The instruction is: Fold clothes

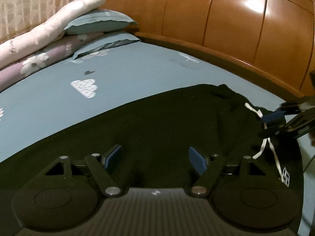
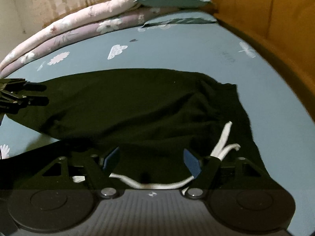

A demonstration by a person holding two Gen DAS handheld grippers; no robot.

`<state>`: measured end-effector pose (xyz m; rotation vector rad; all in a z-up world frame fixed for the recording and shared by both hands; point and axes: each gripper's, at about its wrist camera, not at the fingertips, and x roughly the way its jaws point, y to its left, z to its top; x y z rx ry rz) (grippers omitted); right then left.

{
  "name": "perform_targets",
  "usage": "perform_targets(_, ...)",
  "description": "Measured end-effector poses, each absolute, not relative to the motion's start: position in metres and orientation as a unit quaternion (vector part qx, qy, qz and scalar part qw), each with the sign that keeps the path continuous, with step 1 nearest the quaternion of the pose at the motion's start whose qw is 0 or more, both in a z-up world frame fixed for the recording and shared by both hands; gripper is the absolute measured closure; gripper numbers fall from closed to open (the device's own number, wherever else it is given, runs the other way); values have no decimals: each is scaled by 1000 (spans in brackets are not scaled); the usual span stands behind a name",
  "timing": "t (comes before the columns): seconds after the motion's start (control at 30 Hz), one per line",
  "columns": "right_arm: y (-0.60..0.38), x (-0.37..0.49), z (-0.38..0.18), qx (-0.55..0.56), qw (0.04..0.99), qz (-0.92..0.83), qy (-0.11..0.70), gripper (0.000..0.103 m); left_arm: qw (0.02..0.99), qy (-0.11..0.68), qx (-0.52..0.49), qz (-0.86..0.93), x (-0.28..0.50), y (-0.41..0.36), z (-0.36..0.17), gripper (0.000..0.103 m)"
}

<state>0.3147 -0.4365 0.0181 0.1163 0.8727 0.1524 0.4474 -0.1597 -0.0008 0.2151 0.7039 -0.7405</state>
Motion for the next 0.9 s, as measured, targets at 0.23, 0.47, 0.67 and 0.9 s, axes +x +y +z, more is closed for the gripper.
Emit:
perform_targets(0.23,-480,333,-19,58,890,77,447,29,853,354,118,-364,452,-221,-21,28)
perform_targets(0.47,-482,333,4,49,892,142,427,28,838,349,127,-400,457,-259,-22,28)
perform_targets(0.67,-489,349,19,6,889,165,427,28,834,348,131,-408,464,-271,-24,29)
perform_targets(0.9,-526,382,43,-41,892,153,423,48,823,351,141,-424,466,-270,-30,52)
